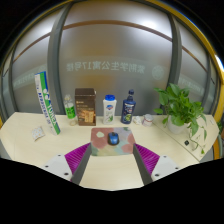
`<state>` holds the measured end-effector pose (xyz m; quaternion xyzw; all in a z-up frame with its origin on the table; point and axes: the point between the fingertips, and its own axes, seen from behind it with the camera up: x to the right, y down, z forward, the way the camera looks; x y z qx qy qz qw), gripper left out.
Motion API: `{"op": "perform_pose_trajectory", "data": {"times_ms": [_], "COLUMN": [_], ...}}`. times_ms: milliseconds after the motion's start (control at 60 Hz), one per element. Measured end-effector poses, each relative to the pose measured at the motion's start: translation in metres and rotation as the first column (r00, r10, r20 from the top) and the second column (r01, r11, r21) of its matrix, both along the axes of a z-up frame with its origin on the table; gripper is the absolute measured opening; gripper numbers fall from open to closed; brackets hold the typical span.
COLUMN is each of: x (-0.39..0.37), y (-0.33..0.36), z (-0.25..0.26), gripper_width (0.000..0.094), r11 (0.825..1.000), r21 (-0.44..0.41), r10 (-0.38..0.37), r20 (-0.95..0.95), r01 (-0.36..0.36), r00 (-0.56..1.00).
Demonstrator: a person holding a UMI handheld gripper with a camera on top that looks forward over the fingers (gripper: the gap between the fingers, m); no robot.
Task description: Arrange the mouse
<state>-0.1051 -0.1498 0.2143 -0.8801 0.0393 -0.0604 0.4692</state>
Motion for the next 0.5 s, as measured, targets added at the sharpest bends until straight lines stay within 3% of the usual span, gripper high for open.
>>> {"op": "perform_pose_trajectory", "data": {"times_ms": [500], "x": [-0.019], "y": [-0.058], "z": [0.019], "gripper_width": [0.0856], "r11": [0.999], "r21": [0.010], "r10": [0.049], "r20": [0.043], "r01": [-0.049], "r00": [0.998]}}
